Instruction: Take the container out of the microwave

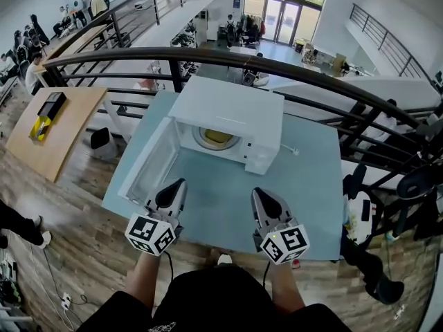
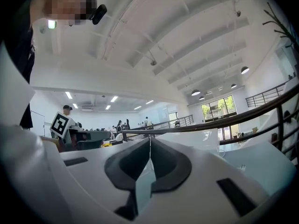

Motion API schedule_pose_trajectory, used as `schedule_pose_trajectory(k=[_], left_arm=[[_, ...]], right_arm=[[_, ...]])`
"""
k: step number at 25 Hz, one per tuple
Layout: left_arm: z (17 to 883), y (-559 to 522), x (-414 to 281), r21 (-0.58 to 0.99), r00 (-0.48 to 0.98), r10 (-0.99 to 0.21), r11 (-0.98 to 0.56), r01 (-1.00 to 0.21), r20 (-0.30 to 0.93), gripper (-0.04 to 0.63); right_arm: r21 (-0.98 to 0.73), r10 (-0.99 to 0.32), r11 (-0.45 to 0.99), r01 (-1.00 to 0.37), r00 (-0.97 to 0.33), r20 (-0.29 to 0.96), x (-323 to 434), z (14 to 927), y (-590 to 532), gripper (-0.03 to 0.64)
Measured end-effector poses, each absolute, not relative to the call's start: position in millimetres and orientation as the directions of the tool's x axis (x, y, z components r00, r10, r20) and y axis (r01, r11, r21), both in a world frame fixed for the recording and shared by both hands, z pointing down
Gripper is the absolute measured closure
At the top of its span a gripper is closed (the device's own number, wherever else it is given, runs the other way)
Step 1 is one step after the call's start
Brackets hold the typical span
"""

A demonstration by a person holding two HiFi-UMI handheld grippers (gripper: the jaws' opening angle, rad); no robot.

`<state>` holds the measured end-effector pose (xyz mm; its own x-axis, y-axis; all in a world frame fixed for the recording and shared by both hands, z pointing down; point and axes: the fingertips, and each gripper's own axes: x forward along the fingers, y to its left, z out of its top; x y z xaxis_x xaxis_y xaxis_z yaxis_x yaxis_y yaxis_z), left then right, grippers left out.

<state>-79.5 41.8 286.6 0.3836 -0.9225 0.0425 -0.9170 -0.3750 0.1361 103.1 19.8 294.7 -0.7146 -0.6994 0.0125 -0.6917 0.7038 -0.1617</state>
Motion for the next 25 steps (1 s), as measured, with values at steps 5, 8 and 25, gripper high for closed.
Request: schedule_pose_trajectory(k=[5, 8, 25], left_arm=[[296, 28, -67, 0.146, 0.369, -0.928, -0.358, -0.922, 0.058, 0.588], [299, 24, -60, 0.143, 0.363, -0.93, -0.351, -0.925, 0.067, 0.588], [322, 8, -50, 0.142, 0.331, -0.938, -0.316, -0.938, 0.101, 0.588]], right_arm=[[-0.168, -0.677, 0.723, -0.67, -0.736, 0.026, 111, 305, 2, 0.609], [-0.174, -0.663, 0.733, -0.657, -0.748, 0.031, 113, 309, -5, 0.609], [-0.194, -0.63, 0.749, -0.633, -0.772, 0.084, 114, 336, -20, 0.609]])
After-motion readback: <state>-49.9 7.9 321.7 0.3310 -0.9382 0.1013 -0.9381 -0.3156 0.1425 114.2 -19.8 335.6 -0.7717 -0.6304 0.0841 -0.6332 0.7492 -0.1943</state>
